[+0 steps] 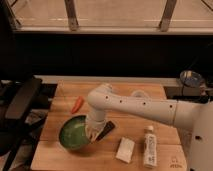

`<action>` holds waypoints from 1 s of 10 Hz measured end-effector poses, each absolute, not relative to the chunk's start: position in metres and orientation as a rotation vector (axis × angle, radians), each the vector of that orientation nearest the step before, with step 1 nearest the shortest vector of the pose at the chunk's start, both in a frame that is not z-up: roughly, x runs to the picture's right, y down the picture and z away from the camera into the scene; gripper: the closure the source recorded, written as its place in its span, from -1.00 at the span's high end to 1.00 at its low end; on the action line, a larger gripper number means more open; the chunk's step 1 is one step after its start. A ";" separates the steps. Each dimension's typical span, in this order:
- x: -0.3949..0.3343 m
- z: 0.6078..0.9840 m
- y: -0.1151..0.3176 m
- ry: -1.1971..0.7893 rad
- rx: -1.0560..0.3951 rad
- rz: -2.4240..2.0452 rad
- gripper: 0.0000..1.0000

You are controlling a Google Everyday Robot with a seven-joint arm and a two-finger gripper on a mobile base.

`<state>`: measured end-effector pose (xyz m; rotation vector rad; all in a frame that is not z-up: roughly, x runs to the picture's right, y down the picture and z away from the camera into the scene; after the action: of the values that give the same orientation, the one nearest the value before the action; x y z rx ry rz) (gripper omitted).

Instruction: Pick up the ceramic bowl

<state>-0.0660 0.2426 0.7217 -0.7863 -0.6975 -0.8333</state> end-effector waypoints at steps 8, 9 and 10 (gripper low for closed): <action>-0.063 0.708 0.209 -0.690 -0.769 -0.831 -0.91; -0.061 0.707 0.206 -0.686 -0.772 -0.830 -0.91; -0.060 0.707 0.205 -0.686 -0.771 -0.831 -0.91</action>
<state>-0.0603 0.2055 0.7072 -0.7712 -0.6859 -0.8307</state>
